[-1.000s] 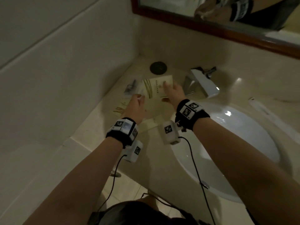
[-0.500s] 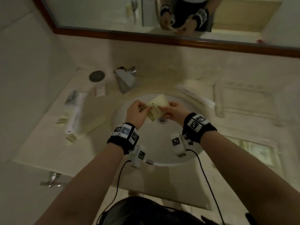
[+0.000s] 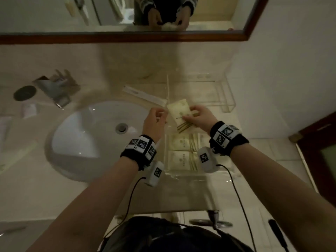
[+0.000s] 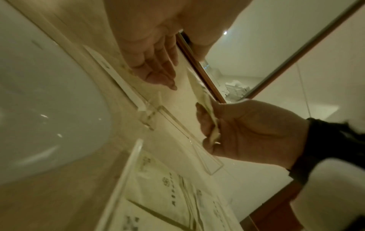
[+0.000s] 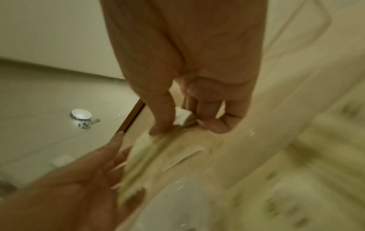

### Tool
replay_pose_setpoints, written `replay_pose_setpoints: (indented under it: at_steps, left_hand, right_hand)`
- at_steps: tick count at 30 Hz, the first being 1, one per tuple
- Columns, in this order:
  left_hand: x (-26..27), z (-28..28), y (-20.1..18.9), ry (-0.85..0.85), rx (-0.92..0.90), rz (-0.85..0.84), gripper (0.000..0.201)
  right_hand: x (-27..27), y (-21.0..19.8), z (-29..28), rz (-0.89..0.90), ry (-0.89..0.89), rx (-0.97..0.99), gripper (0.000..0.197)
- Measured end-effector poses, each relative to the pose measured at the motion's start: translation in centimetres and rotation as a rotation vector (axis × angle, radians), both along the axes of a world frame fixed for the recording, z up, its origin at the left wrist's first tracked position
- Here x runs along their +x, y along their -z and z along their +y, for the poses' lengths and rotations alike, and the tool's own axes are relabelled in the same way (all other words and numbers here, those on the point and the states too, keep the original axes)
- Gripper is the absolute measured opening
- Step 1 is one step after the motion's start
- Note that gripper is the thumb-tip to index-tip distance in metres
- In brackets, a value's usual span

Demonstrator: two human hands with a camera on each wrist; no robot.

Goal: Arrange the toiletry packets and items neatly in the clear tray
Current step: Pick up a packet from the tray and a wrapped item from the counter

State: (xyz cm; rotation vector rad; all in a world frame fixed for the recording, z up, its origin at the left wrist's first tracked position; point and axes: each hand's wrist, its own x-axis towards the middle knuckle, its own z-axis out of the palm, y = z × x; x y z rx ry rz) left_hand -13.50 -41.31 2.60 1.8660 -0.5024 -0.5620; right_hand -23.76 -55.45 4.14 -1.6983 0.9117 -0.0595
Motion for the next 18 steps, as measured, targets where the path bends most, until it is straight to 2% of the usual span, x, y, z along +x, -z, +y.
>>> replay_pose_setpoints:
  at_steps: [3,5,10,14,18]
  left_hand:
    - [-1.9,-1.2,0.4,0.214,0.214,-0.239,0.019]
    - [-3.6,-1.7,0.7,0.361,0.309,-0.348,0.017]
    - [-6.4,-1.9,1.3,0.521,0.467,-0.266,0.033]
    - [-7.2,-1.9,1.6,0.594,0.624,-0.245,0.039]
    - [-7.7,-1.7,1.8,0.632,0.696,-0.252,0.038]
  right_hand:
    - [-4.2,-0.3,-3.5,-0.052,-0.016,-0.149,0.023]
    - [-6.5,-0.1,-5.4,0.029,-0.134,-0.197,0.021]
    - [-9.2,1.1,-6.1,0.511,-0.531,-0.442,0.031]
    - [-9.6,1.9,-4.5,0.626,-0.643,-0.43,0.031]
    - [-9.3,2.6,-3.3,0.673,-0.647,-0.517,0.031]
